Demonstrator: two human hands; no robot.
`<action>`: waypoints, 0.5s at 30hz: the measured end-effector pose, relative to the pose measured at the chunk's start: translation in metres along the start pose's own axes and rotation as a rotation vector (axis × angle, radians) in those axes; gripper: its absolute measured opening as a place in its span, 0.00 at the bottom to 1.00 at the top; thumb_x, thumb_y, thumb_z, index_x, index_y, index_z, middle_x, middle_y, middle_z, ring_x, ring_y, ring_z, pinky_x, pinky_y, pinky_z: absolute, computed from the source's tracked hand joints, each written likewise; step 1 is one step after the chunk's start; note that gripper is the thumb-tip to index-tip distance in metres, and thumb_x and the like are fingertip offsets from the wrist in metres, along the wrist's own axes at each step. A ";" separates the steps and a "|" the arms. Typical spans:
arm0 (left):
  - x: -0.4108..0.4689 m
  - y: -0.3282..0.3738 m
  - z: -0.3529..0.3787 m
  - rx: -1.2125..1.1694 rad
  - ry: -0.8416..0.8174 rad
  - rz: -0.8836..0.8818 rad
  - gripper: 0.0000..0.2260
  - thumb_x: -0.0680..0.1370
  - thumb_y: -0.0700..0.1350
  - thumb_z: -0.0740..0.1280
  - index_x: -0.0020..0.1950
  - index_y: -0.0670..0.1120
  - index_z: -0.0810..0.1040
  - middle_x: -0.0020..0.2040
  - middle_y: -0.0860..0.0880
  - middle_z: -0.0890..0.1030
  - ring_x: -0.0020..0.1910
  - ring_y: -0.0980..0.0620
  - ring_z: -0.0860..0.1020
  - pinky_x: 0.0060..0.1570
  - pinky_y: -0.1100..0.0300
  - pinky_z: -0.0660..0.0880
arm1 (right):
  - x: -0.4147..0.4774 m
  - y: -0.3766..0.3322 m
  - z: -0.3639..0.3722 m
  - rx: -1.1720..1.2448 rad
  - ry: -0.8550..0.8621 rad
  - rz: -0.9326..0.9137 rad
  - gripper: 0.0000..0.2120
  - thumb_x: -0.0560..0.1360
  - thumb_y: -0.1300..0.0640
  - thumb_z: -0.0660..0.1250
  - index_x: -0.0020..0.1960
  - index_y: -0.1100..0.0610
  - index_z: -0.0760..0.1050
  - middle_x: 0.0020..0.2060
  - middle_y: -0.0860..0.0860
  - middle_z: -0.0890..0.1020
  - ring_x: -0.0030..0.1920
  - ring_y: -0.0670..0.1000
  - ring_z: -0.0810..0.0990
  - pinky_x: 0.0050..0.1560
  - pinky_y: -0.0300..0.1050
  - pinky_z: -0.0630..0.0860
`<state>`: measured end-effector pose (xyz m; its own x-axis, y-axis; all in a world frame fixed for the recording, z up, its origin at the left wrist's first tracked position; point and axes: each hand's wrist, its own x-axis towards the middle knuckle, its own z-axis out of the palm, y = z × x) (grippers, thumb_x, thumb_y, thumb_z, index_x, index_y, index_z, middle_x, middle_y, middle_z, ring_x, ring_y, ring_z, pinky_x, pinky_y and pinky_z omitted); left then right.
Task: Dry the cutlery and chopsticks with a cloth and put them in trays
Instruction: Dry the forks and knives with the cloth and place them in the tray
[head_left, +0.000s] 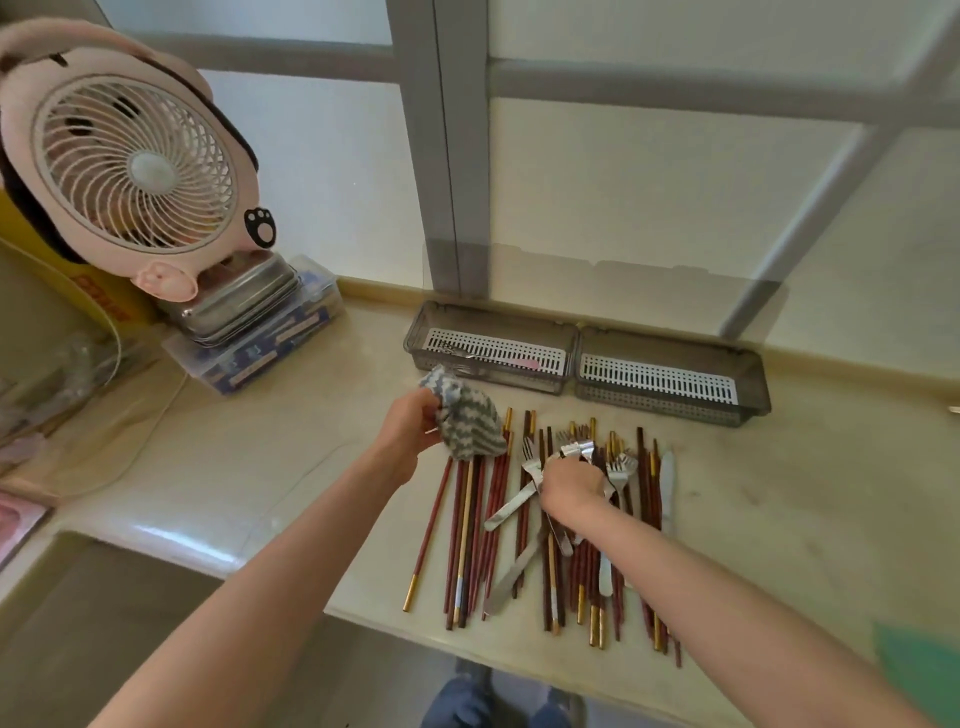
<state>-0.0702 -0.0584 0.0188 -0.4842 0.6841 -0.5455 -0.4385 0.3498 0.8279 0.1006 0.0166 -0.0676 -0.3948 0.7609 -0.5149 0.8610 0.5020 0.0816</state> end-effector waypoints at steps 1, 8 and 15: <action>0.000 -0.002 0.001 -0.038 -0.015 -0.018 0.14 0.74 0.34 0.52 0.54 0.39 0.73 0.50 0.42 0.77 0.46 0.46 0.77 0.46 0.55 0.76 | -0.001 -0.001 0.008 0.020 0.005 0.017 0.10 0.77 0.63 0.59 0.55 0.56 0.77 0.49 0.51 0.81 0.50 0.53 0.81 0.35 0.41 0.70; 0.001 -0.009 0.009 -0.095 -0.074 -0.068 0.14 0.76 0.34 0.52 0.57 0.40 0.72 0.47 0.44 0.77 0.43 0.48 0.77 0.44 0.55 0.76 | -0.012 0.008 0.013 0.532 0.027 0.194 0.09 0.76 0.53 0.65 0.49 0.60 0.77 0.44 0.53 0.81 0.46 0.54 0.81 0.35 0.41 0.71; 0.001 -0.009 0.013 -0.044 -0.172 -0.063 0.12 0.77 0.33 0.55 0.57 0.37 0.71 0.46 0.43 0.78 0.41 0.50 0.78 0.44 0.57 0.77 | -0.028 0.025 -0.036 1.401 0.294 0.079 0.08 0.74 0.59 0.69 0.48 0.64 0.79 0.46 0.59 0.82 0.45 0.53 0.80 0.51 0.45 0.74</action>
<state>-0.0569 -0.0527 0.0127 -0.3203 0.7623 -0.5624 -0.4983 0.3694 0.7844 0.1215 0.0222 -0.0204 -0.2336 0.9100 -0.3426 0.4159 -0.2250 -0.8811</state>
